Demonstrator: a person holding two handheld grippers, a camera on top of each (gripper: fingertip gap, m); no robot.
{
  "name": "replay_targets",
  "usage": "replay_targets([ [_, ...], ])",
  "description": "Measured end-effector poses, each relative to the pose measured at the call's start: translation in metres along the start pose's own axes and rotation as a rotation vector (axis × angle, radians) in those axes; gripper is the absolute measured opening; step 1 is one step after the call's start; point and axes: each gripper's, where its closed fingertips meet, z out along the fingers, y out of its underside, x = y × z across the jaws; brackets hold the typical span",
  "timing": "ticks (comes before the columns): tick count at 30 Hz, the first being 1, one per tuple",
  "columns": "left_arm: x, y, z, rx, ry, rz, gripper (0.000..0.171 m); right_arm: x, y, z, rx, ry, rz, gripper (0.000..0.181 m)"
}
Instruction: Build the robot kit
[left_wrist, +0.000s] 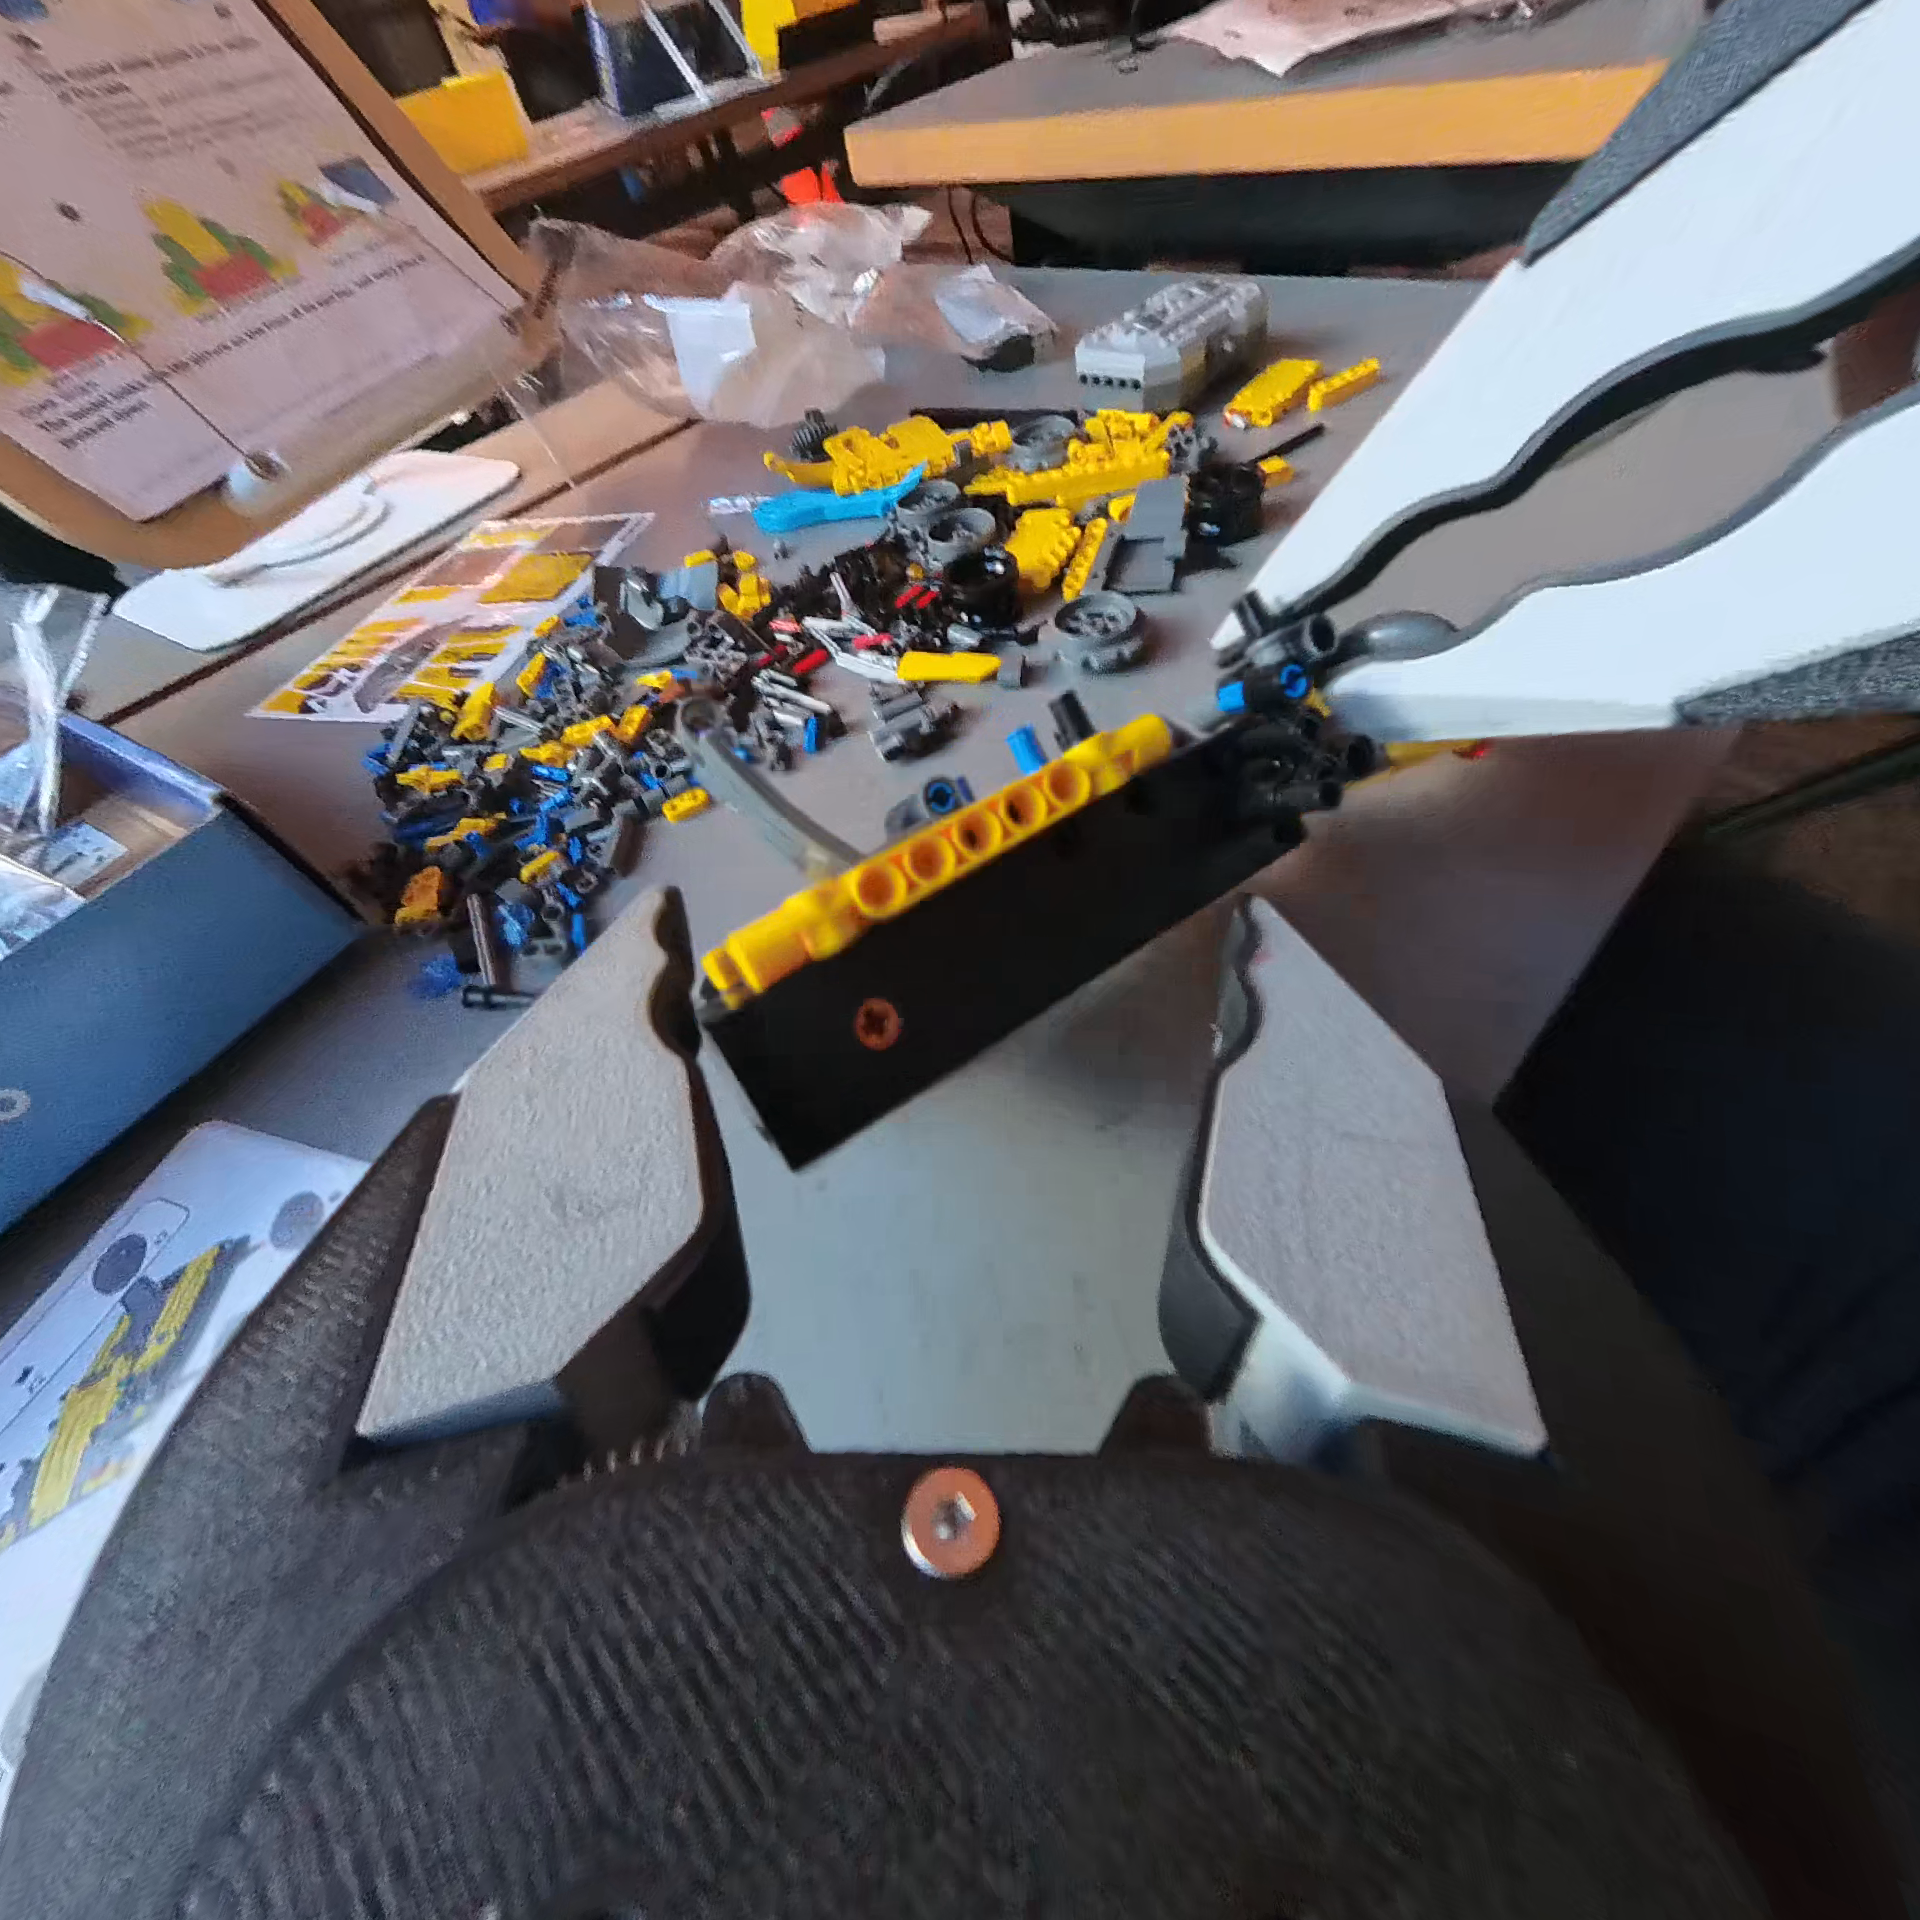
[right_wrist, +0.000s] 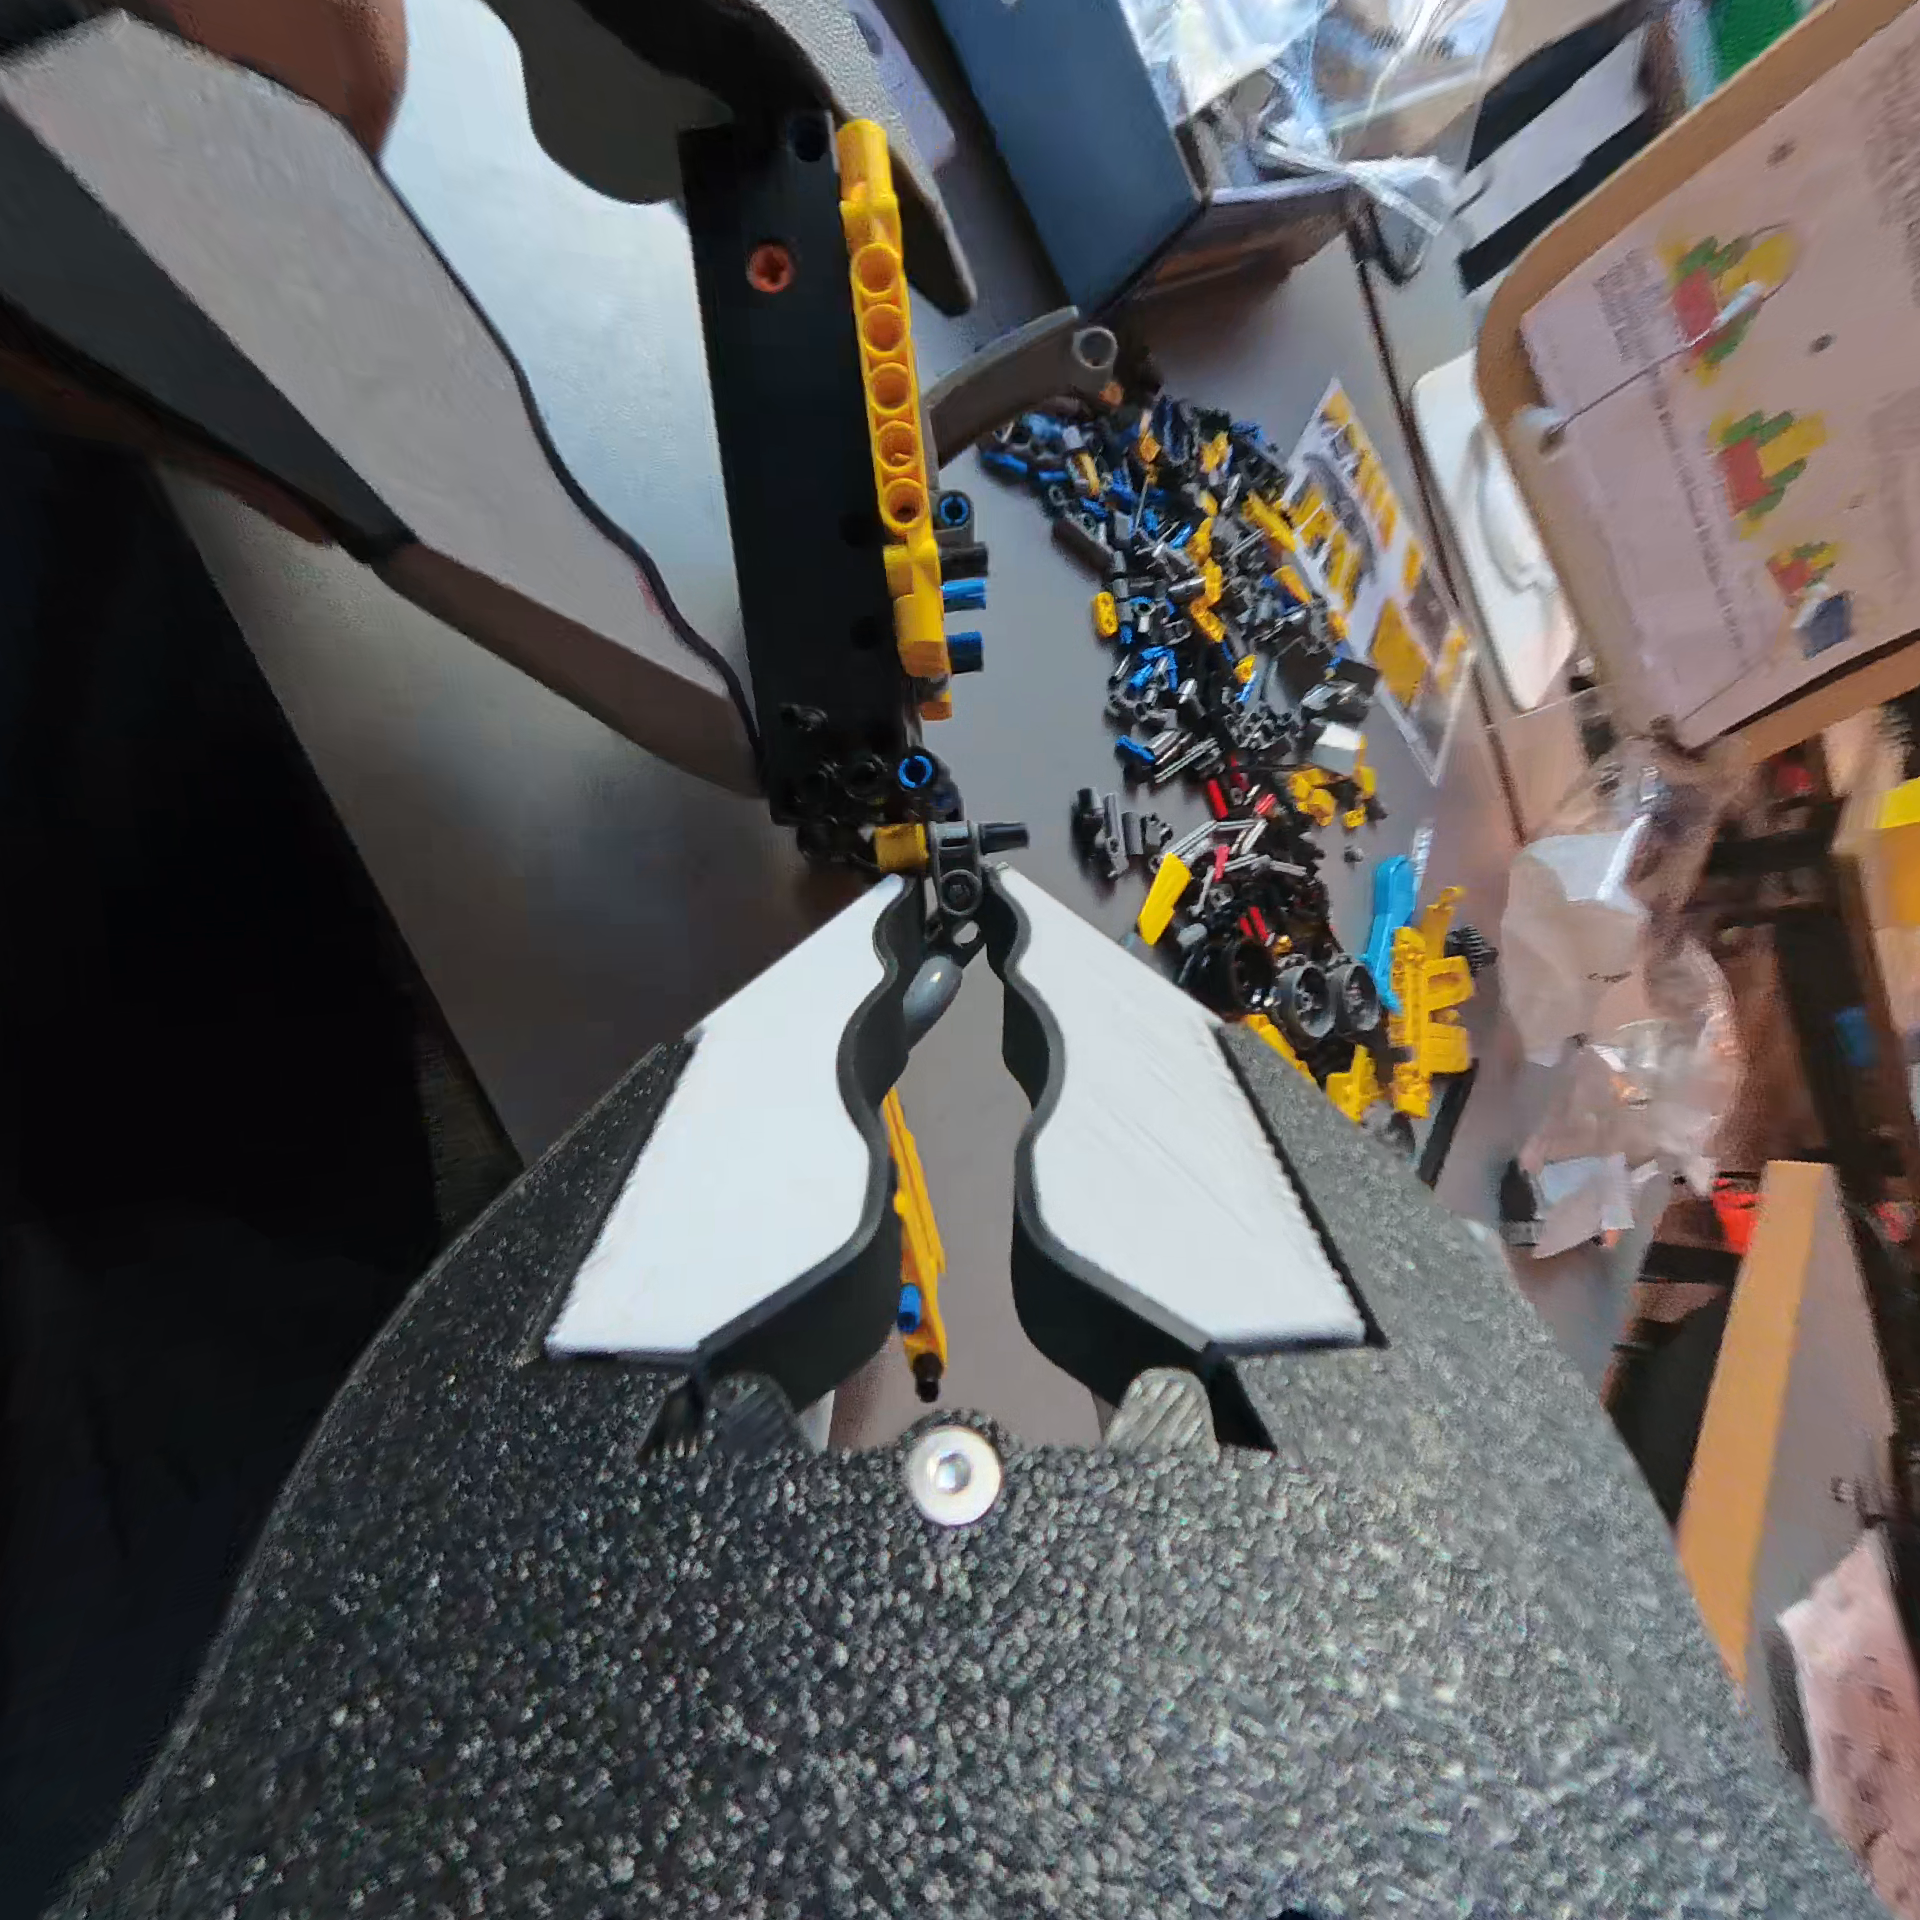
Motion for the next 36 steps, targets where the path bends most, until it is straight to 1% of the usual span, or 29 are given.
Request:
replay_targets([
  [4,0.019,0.024,-0.006,-0.111,0.090,0.006,0.106,-0.008,-0.001,0.000,0.060,0.091,-0.068,0.011],
  [6,0.025,0.031,-0.010,-0.126,0.110,0.025,0.111,-0.013,0.000,0.001,0.080,0.123,-0.101,0.012],
  [9,0.023,0.037,-0.018,-0.143,0.089,0.095,0.099,-0.020,0.005,0.003,0.084,0.168,-0.168,0.012],
  [10,0.023,0.039,-0.021,-0.143,0.088,0.109,0.098,-0.024,0.008,0.005,0.077,0.174,-0.194,0.013],
  [12,0.023,0.047,-0.023,-0.169,0.105,0.160,0.092,-0.033,0.018,0.011,0.053,0.170,-0.241,0.016],
  [14,0.015,0.054,-0.022,-0.192,0.079,0.220,0.087,-0.042,0.026,0.016,0.039,0.156,-0.268,0.018],
  [16,0.014,0.055,-0.023,-0.205,0.106,0.245,0.086,-0.045,0.027,0.014,0.060,0.147,-0.284,0.019],
  [17,0.013,0.055,-0.023,-0.208,0.115,0.258,0.089,-0.046,0.027,0.013,0.064,0.129,-0.279,0.019],
  [21,0.001,0.055,-0.023,-0.222,0.115,0.293,0.093,-0.058,0.024,0.005,0.124,-0.006,-0.224,0.021],
  [23,-0.007,0.055,-0.027,-0.211,0.095,0.311,0.092,-0.066,0.021,-0.002,0.176,-0.127,-0.153,0.025],
  [25,-0.011,0.056,-0.036,-0.216,0.081,0.288,0.092,-0.069,0.018,-0.008,0.220,-0.246,-0.051,0.025],
  [27,-0.006,0.056,-0.050,-0.234,0.077,0.236,0.081,-0.068,0.015,-0.017,0.269,-0.356,0.032,0.026],
  [28,0.002,0.055,-0.058,-0.238,0.091,0.201,0.075,-0.066,0.012,-0.023,0.299,-0.402,0.063,0.026],
  [30,0.034,0.050,-0.068,-0.227,0.172,0.093,0.052,-0.060,0.009,-0.033,0.346,-0.486,0.115,0.024],
  [31,0.052,0.049,-0.070,-0.222,0.221,0.048,0.045,-0.056,0.009,-0.035,0.360,-0.527,0.144,0.022],
  [33,0.075,0.048,-0.064,-0.217,0.256,-0.021,0.034,-0.047,0.007,-0.035,0.367,-0.616,0.212,0.019],
  [34,0.084,0.048,-0.059,-0.207,0.275,-0.053,0.024,-0.046,0.005,-0.035,0.363,-0.682,0.248,0.017],
  [36,0.097,0.049,-0.048,-0.212,0.308,-0.141,0.014,-0.043,0.003,-0.027,0.313,-0.785,0.321,0.014],
])
